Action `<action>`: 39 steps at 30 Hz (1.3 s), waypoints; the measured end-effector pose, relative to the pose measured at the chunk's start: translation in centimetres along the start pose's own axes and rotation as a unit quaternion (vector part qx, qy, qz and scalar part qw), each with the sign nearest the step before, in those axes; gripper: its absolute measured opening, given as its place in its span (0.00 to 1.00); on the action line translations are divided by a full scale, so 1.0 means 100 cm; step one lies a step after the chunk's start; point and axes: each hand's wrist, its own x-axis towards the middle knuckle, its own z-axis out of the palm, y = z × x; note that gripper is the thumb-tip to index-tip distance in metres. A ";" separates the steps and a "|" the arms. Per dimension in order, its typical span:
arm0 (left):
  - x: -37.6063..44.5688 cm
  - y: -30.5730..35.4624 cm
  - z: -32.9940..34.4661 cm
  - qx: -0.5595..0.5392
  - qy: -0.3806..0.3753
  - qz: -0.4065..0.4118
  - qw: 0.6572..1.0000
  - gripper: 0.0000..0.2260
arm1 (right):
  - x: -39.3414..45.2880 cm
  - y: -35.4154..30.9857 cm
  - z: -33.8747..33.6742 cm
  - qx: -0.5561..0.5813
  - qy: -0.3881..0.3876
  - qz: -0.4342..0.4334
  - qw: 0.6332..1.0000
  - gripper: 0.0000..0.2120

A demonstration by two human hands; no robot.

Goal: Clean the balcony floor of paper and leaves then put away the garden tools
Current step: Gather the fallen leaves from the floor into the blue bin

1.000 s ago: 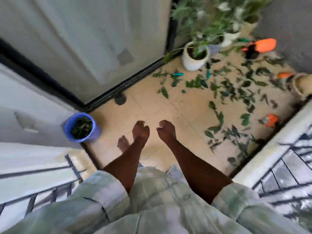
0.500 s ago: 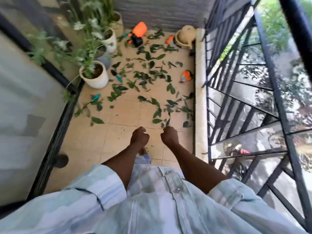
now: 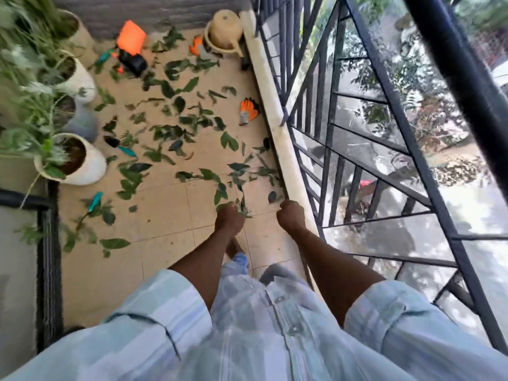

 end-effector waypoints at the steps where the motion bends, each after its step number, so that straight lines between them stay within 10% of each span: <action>1: 0.011 0.006 -0.001 0.008 -0.010 -0.003 1.000 0.17 | 0.014 -0.002 -0.002 0.009 0.003 0.014 1.000 0.10; 18: 0.272 -0.004 0.147 0.008 -0.058 -0.078 0.995 0.03 | 0.291 0.100 0.133 0.025 -0.098 0.112 0.989 0.05; 23: 0.364 -0.053 0.232 -0.047 -0.044 -0.101 0.993 0.13 | 0.381 0.167 0.219 0.052 -0.091 0.153 0.983 0.09; 33: 0.489 -0.111 0.348 -0.160 -0.001 -0.095 0.983 0.12 | 0.495 0.221 0.361 0.095 -0.001 0.276 0.956 0.39; 39: 0.507 -0.126 0.363 -0.191 -0.019 -0.147 0.970 0.08 | 0.502 0.230 0.372 0.009 -0.016 0.118 0.993 0.18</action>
